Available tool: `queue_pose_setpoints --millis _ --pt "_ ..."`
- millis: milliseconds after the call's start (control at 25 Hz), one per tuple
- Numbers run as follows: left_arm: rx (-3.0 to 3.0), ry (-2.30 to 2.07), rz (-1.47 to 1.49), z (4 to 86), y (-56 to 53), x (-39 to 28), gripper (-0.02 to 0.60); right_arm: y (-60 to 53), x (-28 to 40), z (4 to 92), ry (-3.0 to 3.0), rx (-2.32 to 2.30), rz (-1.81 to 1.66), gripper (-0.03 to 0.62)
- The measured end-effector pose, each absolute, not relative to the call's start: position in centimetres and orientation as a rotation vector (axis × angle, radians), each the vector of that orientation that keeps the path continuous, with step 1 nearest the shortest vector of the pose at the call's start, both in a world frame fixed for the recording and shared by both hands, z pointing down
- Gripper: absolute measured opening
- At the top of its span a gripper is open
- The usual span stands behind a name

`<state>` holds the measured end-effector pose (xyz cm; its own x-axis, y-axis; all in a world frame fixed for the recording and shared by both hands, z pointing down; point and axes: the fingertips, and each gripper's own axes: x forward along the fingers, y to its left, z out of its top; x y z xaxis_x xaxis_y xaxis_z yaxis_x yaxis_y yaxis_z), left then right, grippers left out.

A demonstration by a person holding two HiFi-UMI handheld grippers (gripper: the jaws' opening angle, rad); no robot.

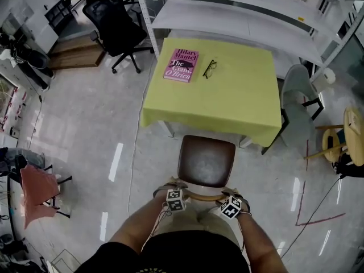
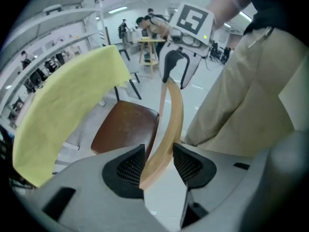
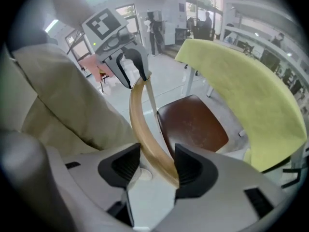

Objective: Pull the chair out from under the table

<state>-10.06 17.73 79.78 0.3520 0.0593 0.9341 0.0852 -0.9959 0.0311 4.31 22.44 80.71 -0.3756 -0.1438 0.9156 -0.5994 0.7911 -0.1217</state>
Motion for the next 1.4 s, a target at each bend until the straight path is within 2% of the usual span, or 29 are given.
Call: queue_pose_setpoints --millis 240,320,360,400,440,520,640,1040,1400 --pt "-2.961 0.418 -1.423 73.5 13.4 -8.8 0.178 19.9 6.7 76.3 -2.006 0.880 0.577 0.198" --pt "-2.999 0.601 -1.279 71.0 11.5 -8.9 0.152 18.6 8.2 74.1 -2.027 1.019 0.539 0.195" --pt "-3.012 0.702 -1.201 69.6 10.5 -9.2 0.122 18.0 9.1 72.8 -2.037 1.096 0.522 0.170" --pt "-3.022 0.801 -1.121 68.1 9.5 -9.5 0.088 17.3 10.1 71.5 -2.047 1.175 0.510 0.088" --pt "-3.028 0.893 -1.043 66.5 8.6 -9.8 0.066 16.7 10.9 70.1 -2.056 1.253 0.503 0.039" --pt "-3.028 1.050 -0.902 63.2 7.0 -10.6 0.034 15.7 12.6 67.3 -2.072 1.387 0.483 0.014" --pt "-3.010 1.187 -0.736 58.9 5.2 -11.3 0.009 13.9 14.8 62.8 -2.109 1.542 0.425 0.011" --pt "-2.901 1.397 -0.156 42.5 1.1 -11.5 0.009 10.1 18.5 46.3 -2.295 1.854 0.176 0.011" --pt "-2.753 1.351 -0.032 33.2 1.7 -9.6 0.009 9.8 18.5 35.0 -2.371 1.933 -0.160 0.011"
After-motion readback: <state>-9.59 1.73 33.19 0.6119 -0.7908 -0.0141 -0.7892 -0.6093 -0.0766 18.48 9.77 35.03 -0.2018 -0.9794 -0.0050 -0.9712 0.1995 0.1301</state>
